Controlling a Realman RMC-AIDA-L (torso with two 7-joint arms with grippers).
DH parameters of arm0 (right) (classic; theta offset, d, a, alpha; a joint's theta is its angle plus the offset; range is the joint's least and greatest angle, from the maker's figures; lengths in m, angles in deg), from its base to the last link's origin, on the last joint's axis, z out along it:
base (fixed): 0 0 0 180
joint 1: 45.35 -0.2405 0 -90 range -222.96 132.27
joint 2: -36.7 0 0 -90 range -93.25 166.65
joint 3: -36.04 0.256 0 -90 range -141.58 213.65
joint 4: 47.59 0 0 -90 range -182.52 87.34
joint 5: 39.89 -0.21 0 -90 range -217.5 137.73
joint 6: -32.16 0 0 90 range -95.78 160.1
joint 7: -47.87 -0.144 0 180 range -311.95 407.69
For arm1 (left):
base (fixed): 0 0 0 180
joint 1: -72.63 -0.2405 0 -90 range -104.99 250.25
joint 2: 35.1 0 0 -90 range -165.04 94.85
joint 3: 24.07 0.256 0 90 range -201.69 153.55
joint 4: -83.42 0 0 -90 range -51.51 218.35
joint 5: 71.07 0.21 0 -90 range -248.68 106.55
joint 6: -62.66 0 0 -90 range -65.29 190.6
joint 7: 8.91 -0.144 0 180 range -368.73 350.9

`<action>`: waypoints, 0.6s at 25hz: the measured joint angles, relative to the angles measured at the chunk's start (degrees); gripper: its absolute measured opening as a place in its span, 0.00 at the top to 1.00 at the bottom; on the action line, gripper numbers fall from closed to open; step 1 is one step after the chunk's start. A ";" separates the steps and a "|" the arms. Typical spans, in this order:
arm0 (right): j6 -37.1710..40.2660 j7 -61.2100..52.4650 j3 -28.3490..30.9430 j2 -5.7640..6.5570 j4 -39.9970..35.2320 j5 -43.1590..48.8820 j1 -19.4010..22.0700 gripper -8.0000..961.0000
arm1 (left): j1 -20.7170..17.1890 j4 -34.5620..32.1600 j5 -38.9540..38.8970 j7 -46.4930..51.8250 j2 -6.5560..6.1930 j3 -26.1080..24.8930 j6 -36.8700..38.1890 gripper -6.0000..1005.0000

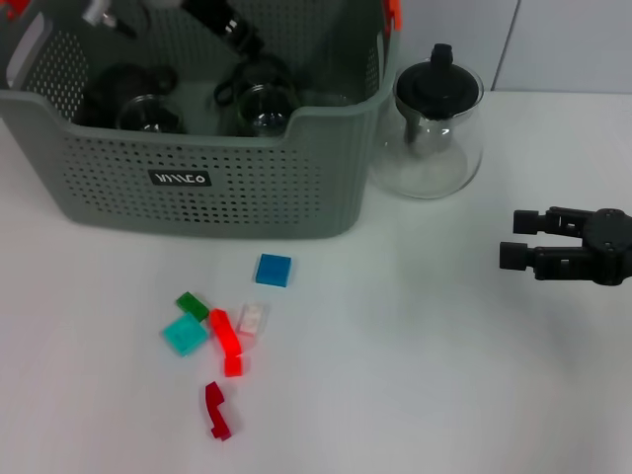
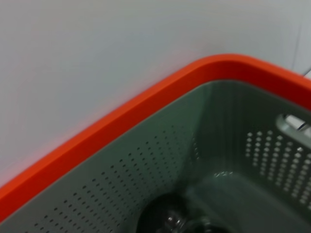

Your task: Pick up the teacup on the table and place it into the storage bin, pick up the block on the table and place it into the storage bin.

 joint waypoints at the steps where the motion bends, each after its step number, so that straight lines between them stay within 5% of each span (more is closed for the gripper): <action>1: -0.16 0.02 -0.02 -0.02 0.00 0.01 -0.02 0.02 | 0.02 1.13 0.03 0.83 -0.12 1.32 -1.50 0.55; 15: -0.46 0.08 -0.03 -0.11 0.00 0.07 0.22 0.02 | -1.65 1.52 0.26 2.21 -0.16 2.78 -5.80 0.53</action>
